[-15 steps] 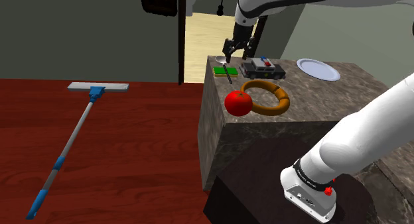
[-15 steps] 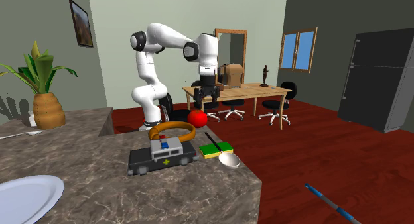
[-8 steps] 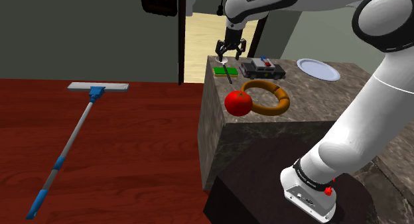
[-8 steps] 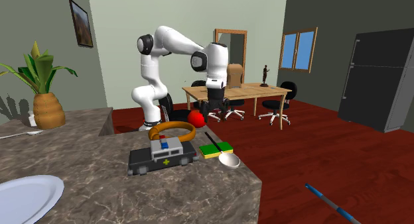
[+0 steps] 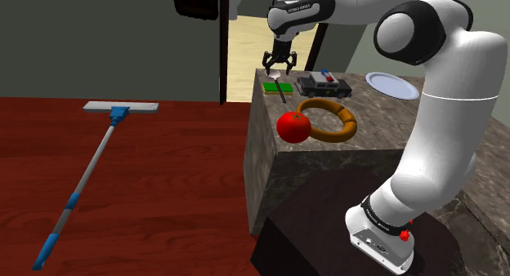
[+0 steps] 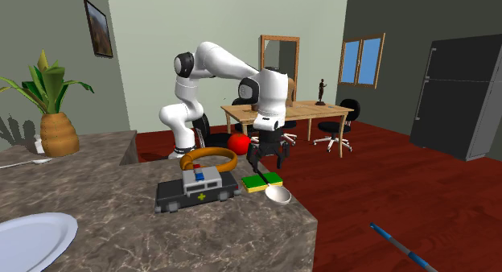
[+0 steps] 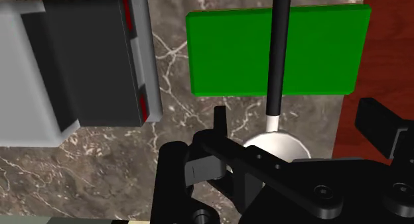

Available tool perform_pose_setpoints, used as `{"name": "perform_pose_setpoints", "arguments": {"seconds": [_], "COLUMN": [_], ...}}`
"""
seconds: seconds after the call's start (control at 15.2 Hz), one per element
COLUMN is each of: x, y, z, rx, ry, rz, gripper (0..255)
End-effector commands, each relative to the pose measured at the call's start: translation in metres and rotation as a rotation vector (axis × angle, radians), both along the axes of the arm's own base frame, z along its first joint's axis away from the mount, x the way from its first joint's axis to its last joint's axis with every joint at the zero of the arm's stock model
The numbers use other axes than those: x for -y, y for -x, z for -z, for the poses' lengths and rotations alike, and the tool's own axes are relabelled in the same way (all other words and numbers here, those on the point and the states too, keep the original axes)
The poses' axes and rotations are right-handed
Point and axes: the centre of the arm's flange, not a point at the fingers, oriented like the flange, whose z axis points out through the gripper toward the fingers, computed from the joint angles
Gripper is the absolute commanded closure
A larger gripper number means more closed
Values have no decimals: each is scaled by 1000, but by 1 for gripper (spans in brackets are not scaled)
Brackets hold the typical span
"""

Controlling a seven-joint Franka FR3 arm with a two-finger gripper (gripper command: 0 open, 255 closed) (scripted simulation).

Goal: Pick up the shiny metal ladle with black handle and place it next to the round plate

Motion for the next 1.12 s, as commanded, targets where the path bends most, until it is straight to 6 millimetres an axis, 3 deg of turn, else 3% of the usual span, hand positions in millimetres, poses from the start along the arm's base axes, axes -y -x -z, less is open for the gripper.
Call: {"name": "perform_pose_setpoints", "arguments": {"seconds": [0.0, 0.46, 0.99, 1.06], "x": [10, 11, 11, 11], "y": [-12, -10, -10, -10], "z": [8, 48, 48, 48], "rx": [-1, -1, -1, -1], "ry": [2, 2, 2, 2], "rz": [31, 31, 31, 31], "gripper": [0, 0, 0, 255]}}
